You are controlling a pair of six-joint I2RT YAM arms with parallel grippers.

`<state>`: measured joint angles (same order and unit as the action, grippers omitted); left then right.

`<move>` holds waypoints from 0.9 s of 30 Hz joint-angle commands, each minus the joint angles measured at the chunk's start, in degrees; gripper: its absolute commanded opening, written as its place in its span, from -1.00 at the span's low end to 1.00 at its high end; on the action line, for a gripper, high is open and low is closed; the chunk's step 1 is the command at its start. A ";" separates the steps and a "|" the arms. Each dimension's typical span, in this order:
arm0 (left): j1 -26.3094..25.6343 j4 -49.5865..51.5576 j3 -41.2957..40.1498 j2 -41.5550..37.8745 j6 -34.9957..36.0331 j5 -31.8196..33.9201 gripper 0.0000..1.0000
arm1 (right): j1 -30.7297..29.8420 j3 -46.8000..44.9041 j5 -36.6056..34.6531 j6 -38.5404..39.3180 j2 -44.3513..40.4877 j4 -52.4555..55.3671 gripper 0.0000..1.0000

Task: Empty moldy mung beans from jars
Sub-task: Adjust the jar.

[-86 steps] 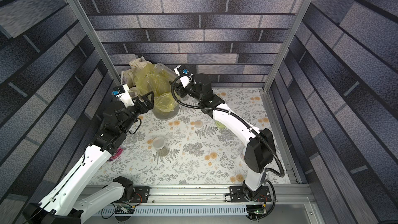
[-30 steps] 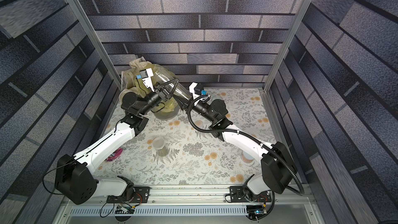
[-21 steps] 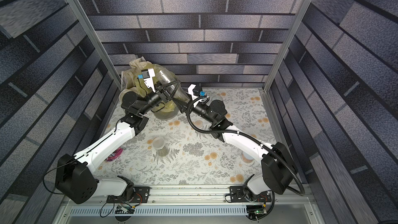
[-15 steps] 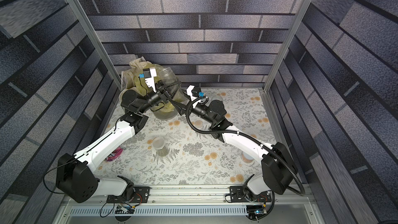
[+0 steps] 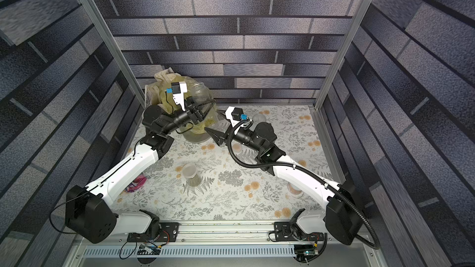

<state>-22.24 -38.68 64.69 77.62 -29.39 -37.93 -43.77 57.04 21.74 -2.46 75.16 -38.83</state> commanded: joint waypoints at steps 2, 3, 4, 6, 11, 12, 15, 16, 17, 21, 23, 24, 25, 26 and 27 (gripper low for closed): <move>0.52 1.45 1.29 -1.95 2.52 -1.16 -0.03 | -0.49 0.37 -1.66 1.40 -3.81 4.97 0.83; 0.62 2.86 1.56 -2.10 3.44 -2.06 -0.03 | -0.36 0.01 -3.61 1.63 -5.06 6.11 0.84; 0.62 4.67 1.88 -2.29 4.63 -3.04 -0.03 | -0.34 0.13 -5.60 1.91 -6.28 7.55 0.86; 0.32 7.34 2.26 -2.63 7.07 -5.11 -0.03 | -0.11 1.44 -7.45 2.20 -8.09 10.67 0.88; -2.11 11.47 2.75 -3.26 12.44 -8.66 -0.03 | 0.08 11.01 -9.80 1.09 -8.52 24.02 0.87; -2.72 11.73 2.90 -3.35 13.03 -9.31 -0.02 | 0.03 12.07 -9.70 1.01 -8.32 25.67 0.87; -4.13 13.34 3.84 -3.08 14.79 -12.22 -0.03 | 0.17 14.36 -10.08 0.38 -7.92 30.45 0.86; -4.49 13.79 4.03 -3.01 15.37 -13.00 -0.03 | 0.21 14.48 -10.22 0.08 -7.98 31.02 0.87; -4.87 14.33 4.34 -3.01 16.05 -14.92 -0.02 | 0.58 14.50 -10.08 -0.46 -8.12 31.39 0.87; -6.15 16.45 5.18 -3.14 17.92 -17.70 -0.02 | 3.20 15.75 -6.75 -4.35 -8.12 33.60 0.86; -6.75 17.24 5.52 -3.22 18.88 -18.18 -0.03 | 3.85 16.79 -5.93 -4.83 -7.92 35.33 0.85; -7.06 17.89 5.76 -3.35 19.43 -18.57 -0.03 | 3.97 16.93 -5.67 -4.63 -7.92 35.74 0.84; -7.26 18.52 6.03 -3.23 19.82 -19.10 -0.03 | 4.04 16.89 -5.44 -4.49 -7.92 35.83 0.84; -7.51 19.25 6.47 -3.12 20.21 -19.65 -0.03 | 4.21 16.61 -5.18 -4.44 -8.00 35.45 0.84; -7.75 19.50 6.66 -2.92 20.35 -20.32 -0.04 | 4.37 16.47 -4.54 -4.68 -8.01 35.06 0.84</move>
<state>-29.21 -20.78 68.86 76.31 -12.12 -54.11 -39.92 72.01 15.66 -5.61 67.42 -5.19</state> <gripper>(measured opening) 0.509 0.920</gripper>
